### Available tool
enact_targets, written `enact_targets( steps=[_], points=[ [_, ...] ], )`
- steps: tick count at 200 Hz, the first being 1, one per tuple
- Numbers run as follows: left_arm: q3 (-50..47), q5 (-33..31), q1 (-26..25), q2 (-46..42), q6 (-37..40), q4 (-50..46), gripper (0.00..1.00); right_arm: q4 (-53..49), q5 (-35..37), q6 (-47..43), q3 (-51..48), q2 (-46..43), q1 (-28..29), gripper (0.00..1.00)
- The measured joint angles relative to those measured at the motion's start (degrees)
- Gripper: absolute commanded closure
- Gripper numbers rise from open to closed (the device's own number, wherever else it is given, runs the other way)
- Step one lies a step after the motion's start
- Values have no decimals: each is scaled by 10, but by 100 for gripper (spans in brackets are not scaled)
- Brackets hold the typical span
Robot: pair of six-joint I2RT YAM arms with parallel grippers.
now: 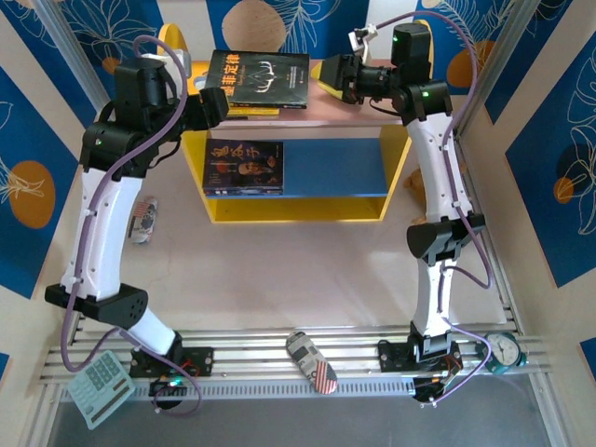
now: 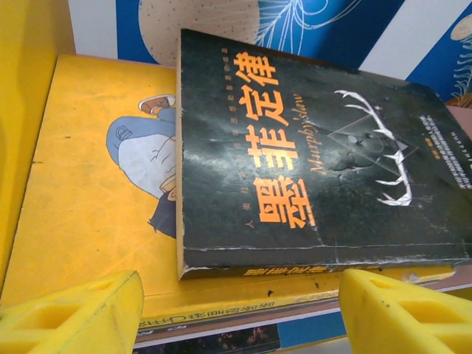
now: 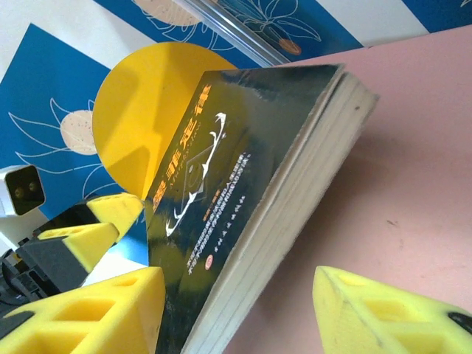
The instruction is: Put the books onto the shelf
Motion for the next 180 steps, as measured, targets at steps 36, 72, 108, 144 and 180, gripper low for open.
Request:
enact_targets(
  steps=[36, 72, 108, 144, 180],
  points=[
    [0, 0, 2, 7, 0, -5, 29, -1, 0, -9, 0, 0, 15, 44],
    [0, 0, 3, 8, 0, -4, 29, -2, 2, -13, 0, -1, 22, 45],
    [0, 1, 5, 12, 0, 3, 29, -7, 9, -19, -4, -9, 23, 45],
    [0, 5, 7, 18, 0, 18, 29, -15, 11, -21, -4, -20, 24, 45],
    [0, 7, 7, 19, 0, 22, 29, -15, 11, -25, -4, -27, 26, 44]
  ],
)
